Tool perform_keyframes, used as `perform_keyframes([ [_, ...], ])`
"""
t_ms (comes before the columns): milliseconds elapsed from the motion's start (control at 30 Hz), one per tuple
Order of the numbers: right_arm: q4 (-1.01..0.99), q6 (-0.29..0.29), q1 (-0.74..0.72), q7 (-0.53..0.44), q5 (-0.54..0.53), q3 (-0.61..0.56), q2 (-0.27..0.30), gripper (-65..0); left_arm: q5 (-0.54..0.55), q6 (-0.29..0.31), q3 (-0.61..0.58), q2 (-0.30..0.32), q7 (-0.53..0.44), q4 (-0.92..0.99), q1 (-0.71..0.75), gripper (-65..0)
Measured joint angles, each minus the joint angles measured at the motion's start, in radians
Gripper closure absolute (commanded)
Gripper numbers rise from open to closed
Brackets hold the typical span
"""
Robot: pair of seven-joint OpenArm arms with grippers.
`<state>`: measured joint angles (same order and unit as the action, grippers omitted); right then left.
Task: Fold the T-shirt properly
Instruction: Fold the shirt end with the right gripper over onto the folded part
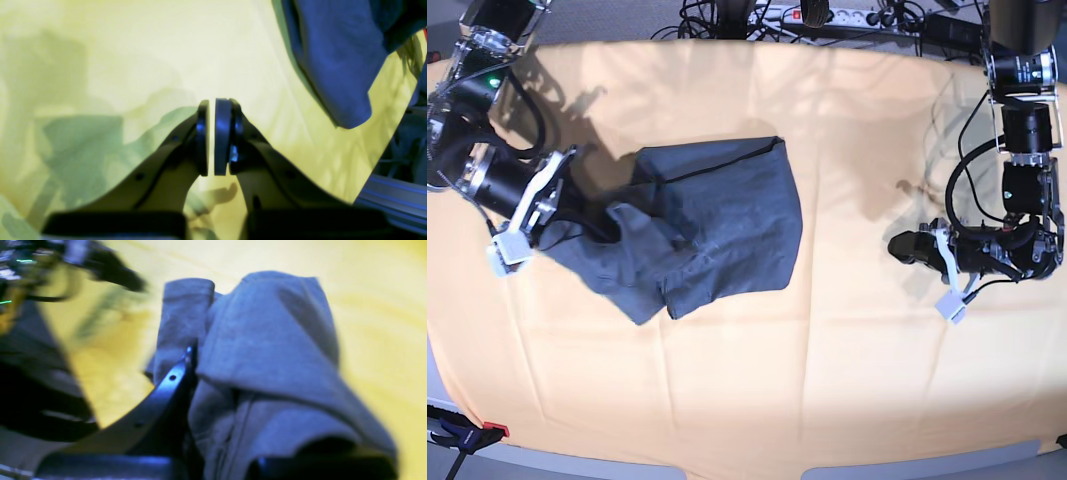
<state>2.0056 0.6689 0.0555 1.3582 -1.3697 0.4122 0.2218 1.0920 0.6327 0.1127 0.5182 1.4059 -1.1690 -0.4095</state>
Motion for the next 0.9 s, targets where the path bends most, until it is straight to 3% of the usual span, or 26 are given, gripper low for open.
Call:
perform_keyframes([
  [67,0.000,0.009,-0.001,-0.001,0.025,-0.053,-0.040,0.0,0.000,0.000,0.000,0.001,0.000,0.000,0.002,-5.2],
  [133,0.000,0.018,-0.003,-0.041,0.119,-0.130,-0.072,0.0,0.002,0.000,0.000,-0.001,0.000,0.000,0.003,-5.2],
  [300,-0.047,-0.004,-0.007,-0.212,0.438,-0.332,-0.119,0.0,0.026,0.000,0.000,0.000,-0.001,0.000,0.003,-5.2],
  [400,-0.107,-0.036,-0.009,-0.333,0.553,-0.433,-0.116,0.0,0.027,0.000,0.000,0.000,-0.002,0.000,0.002,-5.2],
  [633,-0.252,-0.080,-0.118,-0.348,0.593,-0.629,-0.114,0.0,0.027,0.000,0.000,0.000,-0.002,0.000,0.003,-5.2],
  [767,-0.257,-0.099,-0.182,-0.346,0.577,-0.638,-0.121,0.0,0.027,-0.001,0.000,0.000,-0.002,0.000,0.003,-5.2],
  [900,-0.257,-0.068,-0.203,-0.349,0.566,-0.637,-0.183,0.0,0.027,-0.001,0.000,0.000,-0.002,0.000,0.003,-5.2],
])
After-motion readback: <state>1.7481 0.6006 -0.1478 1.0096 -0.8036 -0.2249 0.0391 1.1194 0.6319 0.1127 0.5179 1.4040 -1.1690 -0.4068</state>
